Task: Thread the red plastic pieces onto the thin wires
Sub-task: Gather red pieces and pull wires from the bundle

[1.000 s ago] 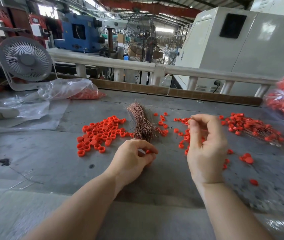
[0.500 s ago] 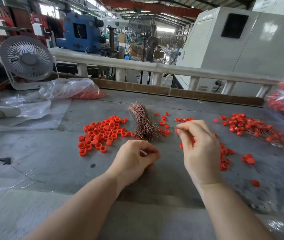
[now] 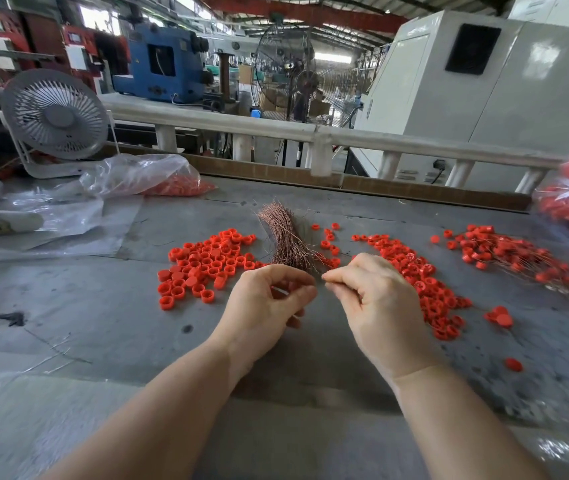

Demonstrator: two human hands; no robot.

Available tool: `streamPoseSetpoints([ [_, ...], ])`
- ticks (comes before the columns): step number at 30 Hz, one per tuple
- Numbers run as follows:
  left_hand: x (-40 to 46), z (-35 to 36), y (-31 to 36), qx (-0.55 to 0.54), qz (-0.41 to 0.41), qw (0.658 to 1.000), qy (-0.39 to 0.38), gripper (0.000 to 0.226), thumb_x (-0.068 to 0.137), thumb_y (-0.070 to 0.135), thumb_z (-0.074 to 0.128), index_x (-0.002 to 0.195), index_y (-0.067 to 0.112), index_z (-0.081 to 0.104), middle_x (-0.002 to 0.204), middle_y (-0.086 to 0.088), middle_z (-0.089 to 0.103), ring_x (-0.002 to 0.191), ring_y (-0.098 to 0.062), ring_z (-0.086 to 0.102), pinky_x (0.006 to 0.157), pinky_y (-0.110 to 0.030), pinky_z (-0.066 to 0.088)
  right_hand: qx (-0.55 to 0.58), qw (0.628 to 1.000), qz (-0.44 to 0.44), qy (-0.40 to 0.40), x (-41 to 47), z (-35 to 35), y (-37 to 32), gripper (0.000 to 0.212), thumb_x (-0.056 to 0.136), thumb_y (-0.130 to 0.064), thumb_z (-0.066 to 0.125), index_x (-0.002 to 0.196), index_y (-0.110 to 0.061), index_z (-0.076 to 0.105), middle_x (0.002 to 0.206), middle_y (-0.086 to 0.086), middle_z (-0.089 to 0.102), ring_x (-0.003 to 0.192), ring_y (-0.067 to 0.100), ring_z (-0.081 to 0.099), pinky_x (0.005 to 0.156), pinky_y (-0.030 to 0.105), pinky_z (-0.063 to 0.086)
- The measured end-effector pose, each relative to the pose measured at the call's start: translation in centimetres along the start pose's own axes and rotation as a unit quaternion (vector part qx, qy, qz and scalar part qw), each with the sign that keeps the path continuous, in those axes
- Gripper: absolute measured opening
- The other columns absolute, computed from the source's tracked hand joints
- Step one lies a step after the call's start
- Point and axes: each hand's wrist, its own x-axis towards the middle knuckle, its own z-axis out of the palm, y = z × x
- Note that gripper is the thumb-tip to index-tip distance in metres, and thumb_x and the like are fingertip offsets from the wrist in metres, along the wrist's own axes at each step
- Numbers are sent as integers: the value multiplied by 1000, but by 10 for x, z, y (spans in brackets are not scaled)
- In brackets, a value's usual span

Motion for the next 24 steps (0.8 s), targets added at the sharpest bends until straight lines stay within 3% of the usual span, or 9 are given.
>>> streamPoseSetpoints([
  [4, -1, 0, 0, -4, 7, 1000, -3, 12, 80, 3, 69, 80, 15, 70, 63, 3, 59, 51, -5, 56, 50, -20, 51, -6, 999, -23, -32, 0, 0, -2, 5, 74, -4, 73, 78, -6, 73, 69, 7, 61, 69, 28, 59, 59, 39, 51],
  [11, 1, -2, -1, 16, 8, 1000, 17, 22, 81, 2, 68, 68, 20, 67, 65, 2, 57, 52, -5, 55, 47, -21, 51, 14, 999, -24, -42, -1, -1, -5, 4, 74, -12, 67, 75, -9, 70, 68, 1, 59, 69, 22, 58, 60, 32, 48],
  [18, 1, -1, 2, 62, 17, 998, 19, 13, 86, 4, 63, 74, 11, 62, 70, -7, 53, 53, -9, 52, 49, -26, 52, 25, 998, -17, -57, 2, 2, -9, 4, 78, -10, 64, 74, -10, 65, 71, 1, 56, 71, 22, 56, 62, 33, 43],
  [24, -1, -3, 4, -49, -18, 999, -3, 7, 86, 3, 62, 79, 4, 65, 66, -4, 54, 55, -6, 53, 56, -23, 53, 71, 996, 15, -53, 2, 2, -8, 4, 80, -7, 64, 77, -10, 64, 73, -2, 53, 71, 20, 54, 63, 35, 45],
])
